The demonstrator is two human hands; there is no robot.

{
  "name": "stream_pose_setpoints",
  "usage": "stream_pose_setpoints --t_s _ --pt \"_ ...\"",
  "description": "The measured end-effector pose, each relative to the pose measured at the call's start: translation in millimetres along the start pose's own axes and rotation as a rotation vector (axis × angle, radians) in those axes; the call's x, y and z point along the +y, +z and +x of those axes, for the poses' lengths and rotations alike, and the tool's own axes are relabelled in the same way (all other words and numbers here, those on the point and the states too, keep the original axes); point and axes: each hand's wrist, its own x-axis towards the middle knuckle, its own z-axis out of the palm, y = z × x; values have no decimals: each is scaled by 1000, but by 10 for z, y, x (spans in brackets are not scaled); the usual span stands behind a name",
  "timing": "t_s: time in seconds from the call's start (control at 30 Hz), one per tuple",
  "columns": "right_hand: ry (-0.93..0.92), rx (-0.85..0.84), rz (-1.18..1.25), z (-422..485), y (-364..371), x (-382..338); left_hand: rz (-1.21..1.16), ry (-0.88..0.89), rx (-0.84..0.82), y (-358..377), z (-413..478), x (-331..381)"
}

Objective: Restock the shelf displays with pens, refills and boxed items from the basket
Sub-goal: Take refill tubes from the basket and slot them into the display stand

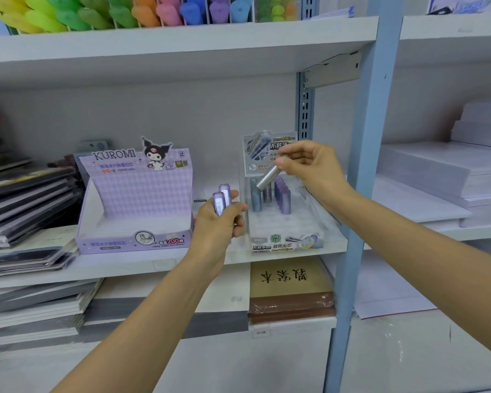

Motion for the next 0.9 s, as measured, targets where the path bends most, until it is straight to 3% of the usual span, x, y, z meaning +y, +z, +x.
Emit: stream_pose_setpoints --t_s 0.13,0.27,0.5,0.9 --pt "-89 5 -280 128 37 137 -90 -11 -62 -42 26 -28" --pt "-108 -74 -428 209 147 333 -28 3 -193 -88 -1 -34" --pt "-144 -274 -647 372 121 389 58 -14 -204 -193 9 -41" --pt "-98 -289 -607 465 156 391 115 -2 -222 -195 3 -34"
